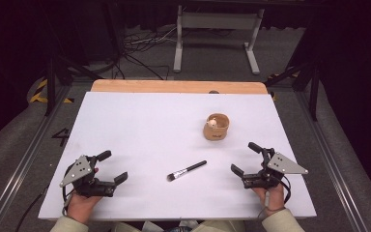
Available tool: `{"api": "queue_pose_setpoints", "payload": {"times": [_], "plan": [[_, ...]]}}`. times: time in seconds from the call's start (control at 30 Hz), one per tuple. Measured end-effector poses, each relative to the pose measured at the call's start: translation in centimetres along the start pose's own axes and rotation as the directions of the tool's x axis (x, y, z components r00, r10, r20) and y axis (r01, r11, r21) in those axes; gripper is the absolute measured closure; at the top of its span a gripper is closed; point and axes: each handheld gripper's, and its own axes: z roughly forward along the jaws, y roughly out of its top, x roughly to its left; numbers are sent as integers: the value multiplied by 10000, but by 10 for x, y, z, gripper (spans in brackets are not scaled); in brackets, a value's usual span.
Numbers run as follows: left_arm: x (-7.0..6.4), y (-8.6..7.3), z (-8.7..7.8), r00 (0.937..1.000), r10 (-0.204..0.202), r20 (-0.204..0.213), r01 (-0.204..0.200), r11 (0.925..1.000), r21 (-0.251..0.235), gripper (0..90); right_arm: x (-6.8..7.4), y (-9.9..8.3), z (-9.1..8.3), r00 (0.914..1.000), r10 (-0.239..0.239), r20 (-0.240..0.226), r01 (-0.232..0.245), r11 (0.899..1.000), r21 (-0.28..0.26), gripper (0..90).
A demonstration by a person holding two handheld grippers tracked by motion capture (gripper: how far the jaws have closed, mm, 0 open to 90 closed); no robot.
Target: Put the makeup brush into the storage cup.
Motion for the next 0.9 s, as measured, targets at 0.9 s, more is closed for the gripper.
{"api": "queue_pose_setpoints", "payload": {"times": [0.9], "plan": [[-2,2,0,9999,-110,-98,110,9999,11,9,8,16,25,9993,-151,-339,159,9996,246,0]]}}
